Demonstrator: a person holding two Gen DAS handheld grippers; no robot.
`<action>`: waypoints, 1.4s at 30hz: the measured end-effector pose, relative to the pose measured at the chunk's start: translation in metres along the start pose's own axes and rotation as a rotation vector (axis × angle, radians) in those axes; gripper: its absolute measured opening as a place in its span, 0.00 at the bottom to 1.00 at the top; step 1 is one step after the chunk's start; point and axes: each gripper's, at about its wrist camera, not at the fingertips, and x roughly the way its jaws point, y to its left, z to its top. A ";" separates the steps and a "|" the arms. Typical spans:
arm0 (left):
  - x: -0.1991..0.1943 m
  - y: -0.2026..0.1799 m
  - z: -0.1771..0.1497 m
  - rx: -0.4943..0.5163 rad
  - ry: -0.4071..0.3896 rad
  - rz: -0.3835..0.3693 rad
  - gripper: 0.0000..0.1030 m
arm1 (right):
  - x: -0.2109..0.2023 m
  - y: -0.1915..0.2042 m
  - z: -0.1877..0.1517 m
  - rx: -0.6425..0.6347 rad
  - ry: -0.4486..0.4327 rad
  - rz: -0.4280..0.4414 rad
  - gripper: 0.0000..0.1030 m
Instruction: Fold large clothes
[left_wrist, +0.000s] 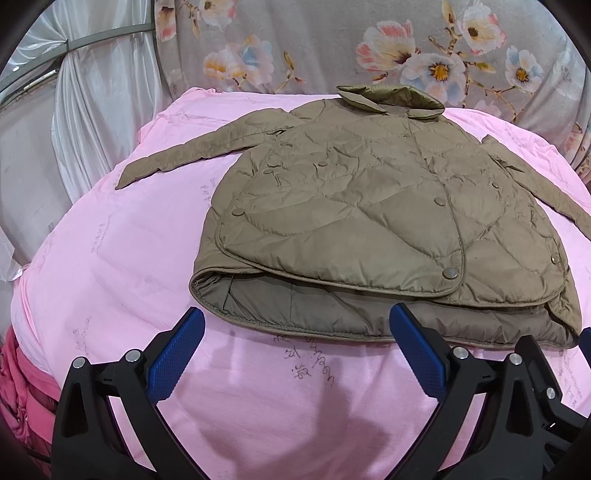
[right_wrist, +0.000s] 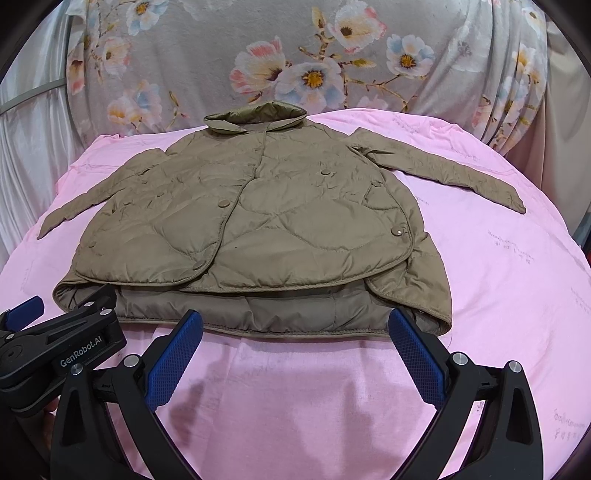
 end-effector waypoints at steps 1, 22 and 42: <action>0.000 0.000 0.000 0.000 0.000 0.000 0.95 | 0.000 0.000 0.000 0.000 0.000 0.000 0.95; 0.012 -0.005 -0.004 0.001 0.034 -0.003 0.95 | 0.007 -0.001 -0.006 0.017 0.042 0.015 0.95; 0.042 0.025 0.064 -0.114 -0.029 0.054 0.95 | 0.061 -0.172 0.092 0.232 -0.085 -0.112 0.95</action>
